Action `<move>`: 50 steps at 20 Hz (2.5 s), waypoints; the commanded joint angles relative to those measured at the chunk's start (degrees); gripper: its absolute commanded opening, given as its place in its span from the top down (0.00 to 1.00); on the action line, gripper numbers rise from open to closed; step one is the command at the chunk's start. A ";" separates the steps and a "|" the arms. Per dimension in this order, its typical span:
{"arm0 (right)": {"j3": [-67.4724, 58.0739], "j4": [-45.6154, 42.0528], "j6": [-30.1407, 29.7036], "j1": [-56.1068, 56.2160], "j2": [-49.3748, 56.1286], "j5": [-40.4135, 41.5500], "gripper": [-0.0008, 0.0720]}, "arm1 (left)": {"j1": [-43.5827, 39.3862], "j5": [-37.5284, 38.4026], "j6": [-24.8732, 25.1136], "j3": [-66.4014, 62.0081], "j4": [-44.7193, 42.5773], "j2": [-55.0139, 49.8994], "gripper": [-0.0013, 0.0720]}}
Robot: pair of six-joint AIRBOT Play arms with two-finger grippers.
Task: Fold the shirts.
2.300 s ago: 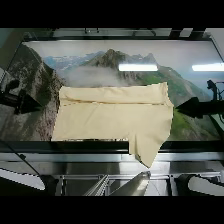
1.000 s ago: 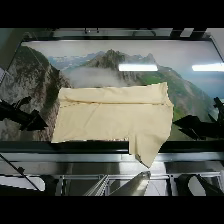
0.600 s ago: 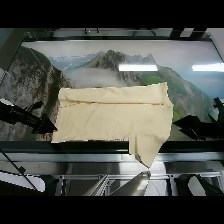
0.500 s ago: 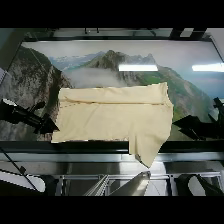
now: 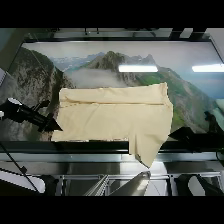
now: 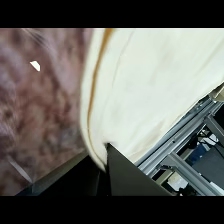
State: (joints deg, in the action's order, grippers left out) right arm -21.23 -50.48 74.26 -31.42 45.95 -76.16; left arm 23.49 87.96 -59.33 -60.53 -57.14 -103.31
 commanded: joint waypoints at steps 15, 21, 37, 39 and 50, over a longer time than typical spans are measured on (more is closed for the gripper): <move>7.30 28.46 -19.91 17.16 22.88 12.85 0.84 | -0.09 0.83 1.51 0.00 1.18 -0.09 0.95; 2.69 26.27 -9.68 6.10 7.50 -1.31 0.96 | 4.39 5.07 1.79 -0.13 4.81 3.13 0.95; -22.86 38.97 -22.88 13.88 30.56 21.53 0.96 | 1.99 1.16 0.79 -21.86 13.40 5.07 0.95; -30.03 38.95 -22.84 15.13 37.40 21.94 0.96 | 0.31 1.25 -1.01 -28.15 13.33 1.22 0.95; -38.66 33.77 -23.58 15.30 55.25 23.04 0.82 | -4.90 5.55 -8.22 -49.62 13.42 -22.01 0.73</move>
State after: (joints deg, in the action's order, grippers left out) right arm -59.09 -13.47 51.29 -16.01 98.98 -53.04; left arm 19.22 91.55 -65.23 -105.54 -44.05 -120.66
